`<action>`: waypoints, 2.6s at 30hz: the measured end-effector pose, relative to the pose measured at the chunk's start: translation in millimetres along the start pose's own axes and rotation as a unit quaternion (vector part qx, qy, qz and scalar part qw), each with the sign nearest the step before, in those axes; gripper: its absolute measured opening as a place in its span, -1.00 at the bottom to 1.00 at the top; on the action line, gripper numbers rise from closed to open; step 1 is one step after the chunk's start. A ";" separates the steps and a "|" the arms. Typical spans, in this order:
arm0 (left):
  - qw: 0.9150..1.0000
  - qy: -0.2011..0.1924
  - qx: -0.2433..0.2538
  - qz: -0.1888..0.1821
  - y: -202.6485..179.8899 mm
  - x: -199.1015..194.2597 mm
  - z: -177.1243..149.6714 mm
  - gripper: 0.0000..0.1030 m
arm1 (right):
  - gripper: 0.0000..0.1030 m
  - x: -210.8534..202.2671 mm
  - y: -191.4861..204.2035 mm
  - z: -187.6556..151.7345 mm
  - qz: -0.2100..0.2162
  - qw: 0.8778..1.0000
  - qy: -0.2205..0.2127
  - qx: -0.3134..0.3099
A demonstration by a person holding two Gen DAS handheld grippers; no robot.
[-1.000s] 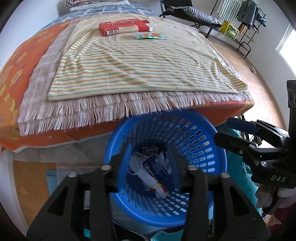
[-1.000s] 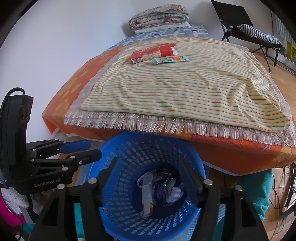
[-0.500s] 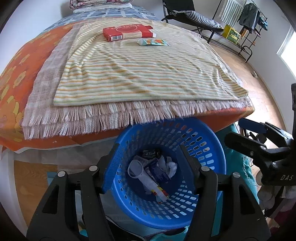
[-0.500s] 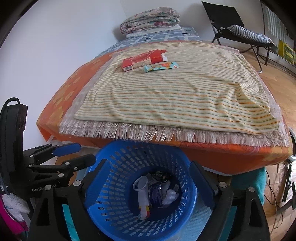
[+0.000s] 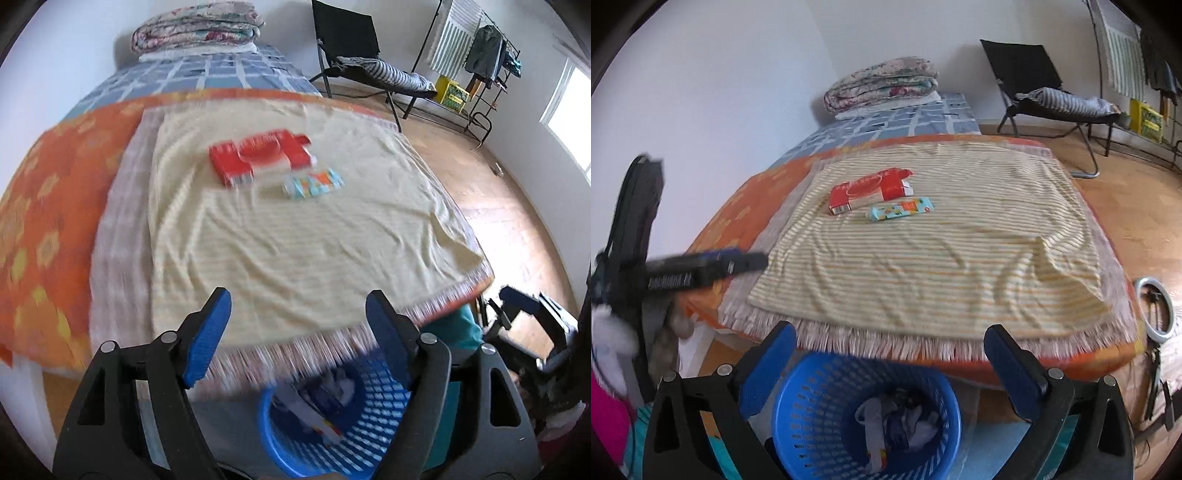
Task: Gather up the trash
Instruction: 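Move both tools back over the towel toward the red box and tube, then grasp the red box with the left tool while the right tool grasps the blue-orange tube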
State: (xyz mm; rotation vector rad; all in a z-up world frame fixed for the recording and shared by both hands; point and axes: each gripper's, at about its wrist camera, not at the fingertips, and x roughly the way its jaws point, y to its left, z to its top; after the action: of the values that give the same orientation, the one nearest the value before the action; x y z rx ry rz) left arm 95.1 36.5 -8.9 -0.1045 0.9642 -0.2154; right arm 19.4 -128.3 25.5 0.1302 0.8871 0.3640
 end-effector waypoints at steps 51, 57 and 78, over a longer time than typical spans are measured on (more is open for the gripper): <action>0.973 0.141 0.169 0.075 -11.0 214.7 148.3 0.71 | 0.95 114.1 -80.2 51.4 0.030 0.996 0.053 0.073; 0.965 0.146 0.185 0.114 -17.7 231.1 150.0 0.83 | 0.95 122.7 -86.9 58.5 0.035 0.994 0.058 0.080; 0.987 0.087 0.116 0.074 44.3 187.7 142.4 0.28 | -0.14 236.0 -74.7 118.6 0.147 0.964 0.096 0.200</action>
State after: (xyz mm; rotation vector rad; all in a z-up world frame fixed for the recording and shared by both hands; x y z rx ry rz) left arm 321.8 35.8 -87.0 0.2022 1.1096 -0.2015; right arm 266.4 -107.6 -92.4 0.6144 1.1309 0.4755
